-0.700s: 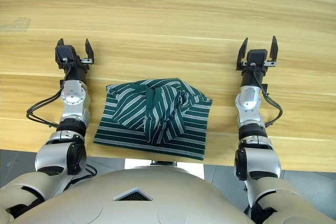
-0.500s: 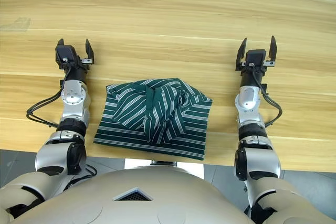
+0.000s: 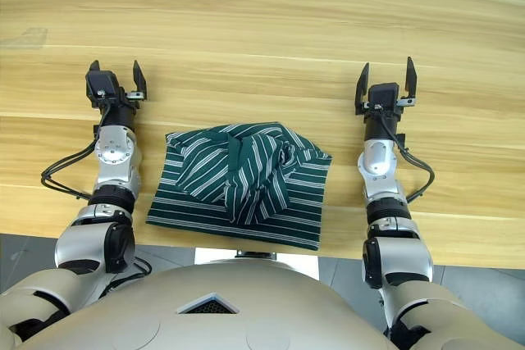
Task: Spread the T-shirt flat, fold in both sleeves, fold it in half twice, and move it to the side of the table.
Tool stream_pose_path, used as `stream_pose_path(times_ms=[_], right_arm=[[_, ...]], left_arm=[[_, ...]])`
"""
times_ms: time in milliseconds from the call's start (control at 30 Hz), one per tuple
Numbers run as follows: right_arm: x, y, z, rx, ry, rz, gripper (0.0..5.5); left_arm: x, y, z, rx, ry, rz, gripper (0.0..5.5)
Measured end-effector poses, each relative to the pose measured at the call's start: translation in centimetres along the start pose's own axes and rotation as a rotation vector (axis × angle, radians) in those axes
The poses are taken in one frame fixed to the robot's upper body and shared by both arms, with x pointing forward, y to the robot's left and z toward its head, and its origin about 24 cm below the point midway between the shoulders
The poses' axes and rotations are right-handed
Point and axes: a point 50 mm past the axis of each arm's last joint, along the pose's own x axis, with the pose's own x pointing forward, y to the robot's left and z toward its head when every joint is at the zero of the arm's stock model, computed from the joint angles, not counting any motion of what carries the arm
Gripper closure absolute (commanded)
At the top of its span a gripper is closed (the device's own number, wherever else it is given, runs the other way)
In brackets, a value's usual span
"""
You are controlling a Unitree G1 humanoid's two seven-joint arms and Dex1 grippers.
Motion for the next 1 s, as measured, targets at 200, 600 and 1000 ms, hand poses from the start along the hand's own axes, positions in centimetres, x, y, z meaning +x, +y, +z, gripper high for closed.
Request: stream_pose_path(times_ms=[200,600,1000], right_arm=[[0.0,0.0,0.0,-0.002,0.001,-0.004,1.71],[0.0,0.0,-0.1,-0.003,0.006,-0.004,1.71],[-4.2,3.1,3.6,0.111,-0.153,0.071,1.71]], left_arm=[[0.0,-0.1,0.1,0.000,-0.013,-0.008,1.52],[0.0,-0.1,0.3,0.003,-0.034,-0.002,1.52],[0.0,0.0,0.2,0.000,-0.022,0.006,1.52]])
